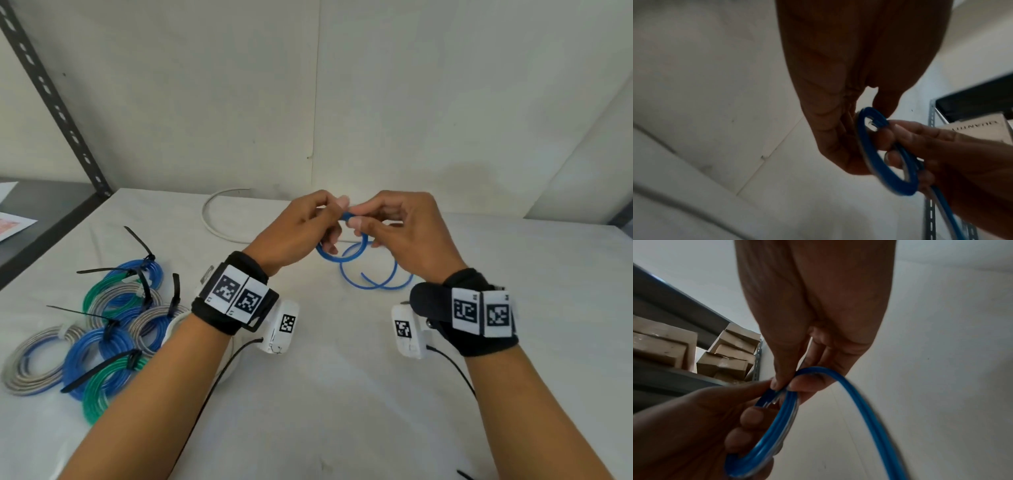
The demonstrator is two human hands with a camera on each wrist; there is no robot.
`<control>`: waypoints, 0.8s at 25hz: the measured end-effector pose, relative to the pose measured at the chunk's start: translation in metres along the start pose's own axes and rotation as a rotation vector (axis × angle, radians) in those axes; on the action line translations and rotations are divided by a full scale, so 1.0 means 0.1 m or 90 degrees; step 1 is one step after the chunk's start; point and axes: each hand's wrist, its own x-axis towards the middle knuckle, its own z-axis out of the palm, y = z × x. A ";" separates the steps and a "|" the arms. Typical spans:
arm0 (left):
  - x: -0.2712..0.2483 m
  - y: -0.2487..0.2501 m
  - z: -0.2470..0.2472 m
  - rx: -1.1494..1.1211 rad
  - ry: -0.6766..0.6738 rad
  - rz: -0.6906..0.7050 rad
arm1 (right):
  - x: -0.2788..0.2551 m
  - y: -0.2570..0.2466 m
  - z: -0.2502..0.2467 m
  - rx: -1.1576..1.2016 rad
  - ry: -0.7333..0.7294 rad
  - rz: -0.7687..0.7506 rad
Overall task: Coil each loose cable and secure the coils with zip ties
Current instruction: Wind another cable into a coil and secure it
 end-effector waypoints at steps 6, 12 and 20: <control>-0.09 0.15 -0.18 0.118 0.002 0.041 | -0.05 -0.06 -0.09 -0.018 -0.025 -0.001; -0.15 0.24 -0.25 0.126 -0.015 0.041 | -0.05 -0.12 -0.07 0.025 -0.013 -0.003; -0.07 0.19 -0.25 -0.163 0.209 0.053 | -0.07 -0.09 0.24 0.265 0.185 0.026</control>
